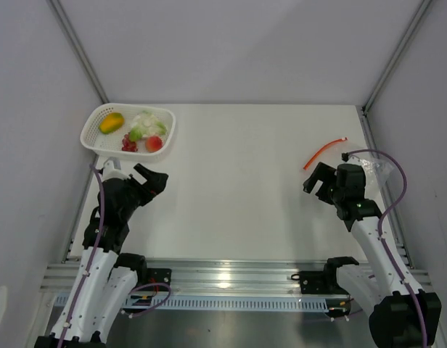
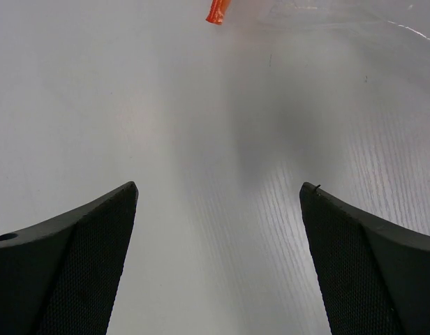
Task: Place the food in the zip-top bag and seal the zipper
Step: Move the bin to the center of the board.
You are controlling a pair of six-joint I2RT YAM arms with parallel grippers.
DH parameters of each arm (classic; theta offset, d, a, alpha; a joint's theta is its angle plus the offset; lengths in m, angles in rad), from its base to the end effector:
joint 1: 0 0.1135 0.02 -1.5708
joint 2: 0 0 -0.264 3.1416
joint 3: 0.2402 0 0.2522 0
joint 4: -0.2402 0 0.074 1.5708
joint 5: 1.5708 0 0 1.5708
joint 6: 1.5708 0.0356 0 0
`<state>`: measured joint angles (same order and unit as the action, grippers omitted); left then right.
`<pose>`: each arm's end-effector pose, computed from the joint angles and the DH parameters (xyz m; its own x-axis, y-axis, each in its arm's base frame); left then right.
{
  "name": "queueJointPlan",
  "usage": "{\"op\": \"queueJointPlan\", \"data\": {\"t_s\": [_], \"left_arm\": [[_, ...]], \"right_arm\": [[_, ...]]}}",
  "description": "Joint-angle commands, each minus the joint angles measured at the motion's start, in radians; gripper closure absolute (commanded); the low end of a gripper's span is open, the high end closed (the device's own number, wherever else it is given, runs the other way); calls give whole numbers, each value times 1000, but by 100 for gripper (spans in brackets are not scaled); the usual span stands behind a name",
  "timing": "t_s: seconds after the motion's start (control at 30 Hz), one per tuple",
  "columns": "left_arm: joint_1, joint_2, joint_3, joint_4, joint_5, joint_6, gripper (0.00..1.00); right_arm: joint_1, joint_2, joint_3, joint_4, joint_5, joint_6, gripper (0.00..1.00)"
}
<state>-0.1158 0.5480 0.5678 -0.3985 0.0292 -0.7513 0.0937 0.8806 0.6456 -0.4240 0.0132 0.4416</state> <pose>0.1391 -0.0172 0.2754 -0.3656 -0.6444 -0.6717 -0.1466 0.7525 -0.6421 0.1900 0.0174 0.2513 -0.5867 0.3741 -0.7182 0.1854 0.9254 0.3306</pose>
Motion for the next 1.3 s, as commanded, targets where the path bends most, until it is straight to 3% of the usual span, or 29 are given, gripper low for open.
{"op": "queueJointPlan", "data": {"t_s": [0.0,0.27,0.4,0.53,0.83,0.97,1.13,1.27], "left_arm": [[-2,-8,67,0,-21,47,1],[57,203,277,-97,-137,75,4],[168,341,304,-97,-45,23,11],[234,435,282,5,17,-37,15],[252,630,372,193,-23,68,22],[262,786,530,182,-17,124,29],[263,949,619,194,35,161,31],[277,1003,632,205,5,165,31]], "right_arm": [[-2,5,42,2,2,-12,1],[55,58,113,-10,-85,-40,1],[191,92,152,-24,5,-61,1],[236,107,149,-4,25,-61,0],[282,167,147,25,5,-63,1],[310,175,144,47,-1,-70,1],[311,233,158,44,158,-32,1],[310,319,229,13,166,-52,1]]}}
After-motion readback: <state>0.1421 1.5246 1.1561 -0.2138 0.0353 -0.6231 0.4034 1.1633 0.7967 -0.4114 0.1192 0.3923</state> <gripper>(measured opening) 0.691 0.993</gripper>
